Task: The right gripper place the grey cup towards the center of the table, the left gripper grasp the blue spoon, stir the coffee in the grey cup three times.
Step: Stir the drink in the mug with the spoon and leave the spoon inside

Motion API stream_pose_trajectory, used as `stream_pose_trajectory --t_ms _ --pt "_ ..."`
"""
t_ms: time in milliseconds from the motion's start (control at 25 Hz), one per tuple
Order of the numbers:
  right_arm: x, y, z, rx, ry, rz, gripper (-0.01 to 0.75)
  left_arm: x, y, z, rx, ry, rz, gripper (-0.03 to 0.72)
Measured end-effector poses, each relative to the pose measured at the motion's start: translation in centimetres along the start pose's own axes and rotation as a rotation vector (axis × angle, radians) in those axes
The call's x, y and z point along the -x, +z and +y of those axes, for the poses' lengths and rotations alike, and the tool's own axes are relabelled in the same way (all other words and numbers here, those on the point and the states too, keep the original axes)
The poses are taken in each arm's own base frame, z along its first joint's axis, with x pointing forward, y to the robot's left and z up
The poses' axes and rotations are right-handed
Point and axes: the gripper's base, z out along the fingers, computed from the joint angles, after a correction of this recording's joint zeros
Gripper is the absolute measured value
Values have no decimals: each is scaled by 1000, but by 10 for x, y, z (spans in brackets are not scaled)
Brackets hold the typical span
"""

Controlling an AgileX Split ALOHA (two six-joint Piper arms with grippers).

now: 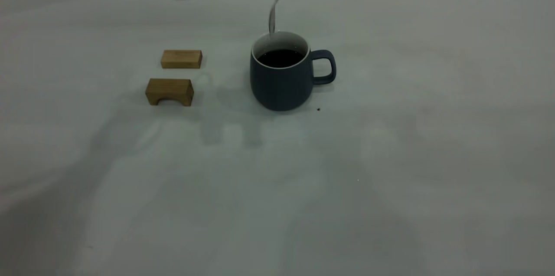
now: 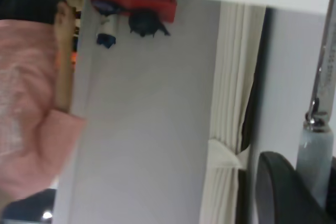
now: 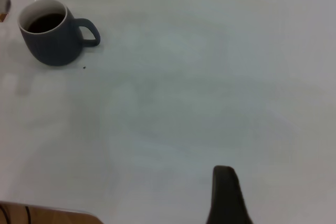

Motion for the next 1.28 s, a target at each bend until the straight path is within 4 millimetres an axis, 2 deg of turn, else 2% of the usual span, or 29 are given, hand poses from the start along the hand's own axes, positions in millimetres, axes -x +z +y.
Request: stream_pose_trajectory --t_ms 280,720,840,1080,1280 --pt "0 0 0 0 0 0 555 33 18 -21 -110 44 120 140" --pt "0 0 0 0 0 0 555 74 36 -33 -143 23 80 140" --pt "0 0 0 0 0 0 555 84 33 -37 -155 3 70 140" --pt "0 0 0 0 0 0 555 97 13 -51 -215 -30 66 140" --pt "0 0 0 0 0 0 555 96 20 -61 -221 -3 71 140"
